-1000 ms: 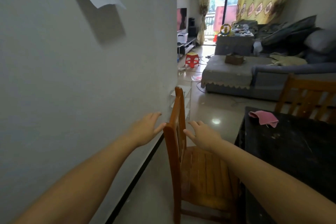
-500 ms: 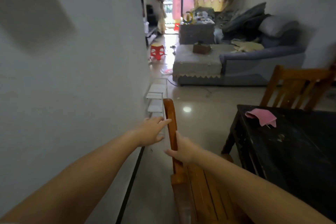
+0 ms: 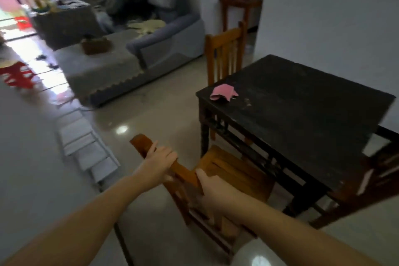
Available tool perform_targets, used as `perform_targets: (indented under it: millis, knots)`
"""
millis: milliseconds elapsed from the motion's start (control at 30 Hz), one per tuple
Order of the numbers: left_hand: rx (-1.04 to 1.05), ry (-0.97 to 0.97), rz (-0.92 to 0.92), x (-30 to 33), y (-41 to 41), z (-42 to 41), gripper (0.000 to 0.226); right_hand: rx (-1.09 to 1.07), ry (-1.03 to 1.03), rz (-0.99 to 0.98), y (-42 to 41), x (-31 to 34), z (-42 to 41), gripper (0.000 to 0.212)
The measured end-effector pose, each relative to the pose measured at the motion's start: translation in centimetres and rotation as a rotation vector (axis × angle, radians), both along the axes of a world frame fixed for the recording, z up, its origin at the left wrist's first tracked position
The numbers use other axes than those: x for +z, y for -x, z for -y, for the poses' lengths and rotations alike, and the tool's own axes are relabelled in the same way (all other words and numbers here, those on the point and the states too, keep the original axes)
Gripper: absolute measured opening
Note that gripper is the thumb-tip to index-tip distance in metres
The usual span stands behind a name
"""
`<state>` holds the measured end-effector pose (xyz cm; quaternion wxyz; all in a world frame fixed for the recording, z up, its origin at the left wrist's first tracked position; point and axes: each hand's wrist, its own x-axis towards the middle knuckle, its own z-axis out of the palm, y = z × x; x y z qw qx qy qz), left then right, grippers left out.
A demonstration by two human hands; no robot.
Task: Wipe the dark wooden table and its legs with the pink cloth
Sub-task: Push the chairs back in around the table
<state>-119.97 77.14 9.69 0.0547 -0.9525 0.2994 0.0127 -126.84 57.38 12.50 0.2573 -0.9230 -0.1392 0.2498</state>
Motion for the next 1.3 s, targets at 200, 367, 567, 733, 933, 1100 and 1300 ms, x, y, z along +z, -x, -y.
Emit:
perform_targets:
  millis: [200,367,567,733,933,1100,1300]
  knots:
    - [-0.082,0.045,0.012,0.2,-3.4,1.2,0.038,-0.102,0.039,0.026,-1.9,-0.2,0.2,0.028]
    - [-0.12,0.052,-0.059,1.1,-7.2,3.1,0.043,-0.159,0.051,0.008,-4.8,0.2,1.1,0.043]
    - [-0.182,0.012,-0.043,0.8,-11.3,5.7,0.047,-0.217,0.012,-0.047,-8.5,0.4,4.1,0.045]
    - [-0.227,0.007,-0.061,0.9,-14.3,8.0,0.055,-0.258,0.027,-0.05,-10.7,0.7,6.0,0.044]
    - [-0.288,0.034,-0.055,1.0,-18.4,8.3,0.052,-0.33,0.041,-0.058,-13.4,0.9,5.4,0.049]
    - [-0.299,0.044,-0.081,1.2,-19.7,8.2,0.057,-0.404,0.065,-0.091,-14.7,0.9,4.7,0.047]
    - [-0.362,0.127,-0.13,0.7,-20.2,7.7,0.053,-0.532,0.113,-0.156,-15.0,0.2,4.2,0.033]
